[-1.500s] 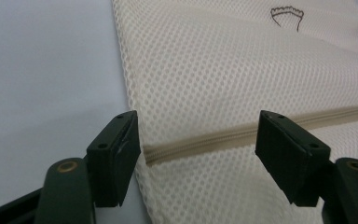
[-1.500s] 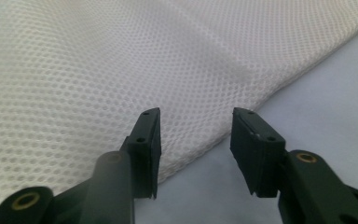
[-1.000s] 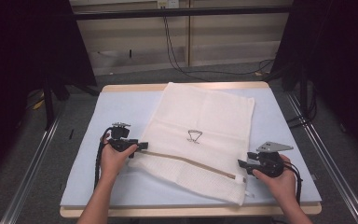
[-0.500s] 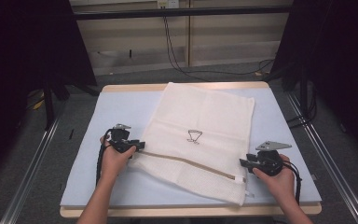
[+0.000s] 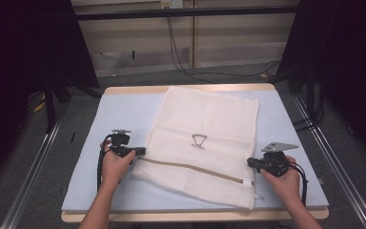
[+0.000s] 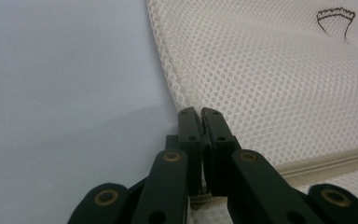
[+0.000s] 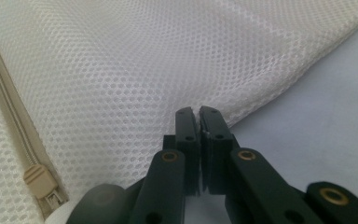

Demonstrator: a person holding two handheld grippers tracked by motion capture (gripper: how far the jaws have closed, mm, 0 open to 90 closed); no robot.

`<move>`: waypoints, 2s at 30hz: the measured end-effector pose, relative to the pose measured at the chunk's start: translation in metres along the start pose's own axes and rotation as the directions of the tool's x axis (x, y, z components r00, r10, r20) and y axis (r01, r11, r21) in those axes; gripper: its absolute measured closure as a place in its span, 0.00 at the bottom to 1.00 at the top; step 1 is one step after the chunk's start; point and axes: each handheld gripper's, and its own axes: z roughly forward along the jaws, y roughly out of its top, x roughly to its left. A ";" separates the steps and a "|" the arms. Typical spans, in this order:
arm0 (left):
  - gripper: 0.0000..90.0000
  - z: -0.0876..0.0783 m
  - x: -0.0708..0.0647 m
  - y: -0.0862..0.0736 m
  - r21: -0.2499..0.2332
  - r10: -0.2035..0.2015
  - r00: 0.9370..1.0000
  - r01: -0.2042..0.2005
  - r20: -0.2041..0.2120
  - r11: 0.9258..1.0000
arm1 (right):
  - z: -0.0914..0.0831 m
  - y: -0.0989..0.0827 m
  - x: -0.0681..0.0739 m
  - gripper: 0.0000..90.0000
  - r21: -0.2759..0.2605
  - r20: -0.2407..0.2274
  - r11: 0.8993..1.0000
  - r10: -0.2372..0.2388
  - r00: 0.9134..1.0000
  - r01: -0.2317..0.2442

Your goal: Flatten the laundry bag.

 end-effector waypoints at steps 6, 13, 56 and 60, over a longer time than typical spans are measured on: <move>0.97 -0.004 0.000 -0.005 -0.002 -0.028 1.000 0.028 0.004 1.000 | 0.002 0.003 -0.002 0.97 0.001 0.011 1.000 -0.018 1.000 0.018; 0.97 -0.009 -0.002 -0.010 0.007 -0.043 0.999 0.043 0.010 0.999 | 0.005 0.006 -0.002 0.97 0.010 0.020 1.000 -0.027 0.999 0.027; 0.71 -0.038 0.000 -0.027 -0.022 -0.081 0.997 0.081 -0.020 0.996 | 0.024 0.024 -0.006 0.96 0.005 0.031 0.997 -0.082 0.996 0.081; 0.66 -0.027 0.005 -0.022 -0.025 -0.065 0.997 0.064 -0.037 0.998 | 0.024 0.024 -0.005 0.96 0.008 0.026 0.997 -0.079 0.997 0.079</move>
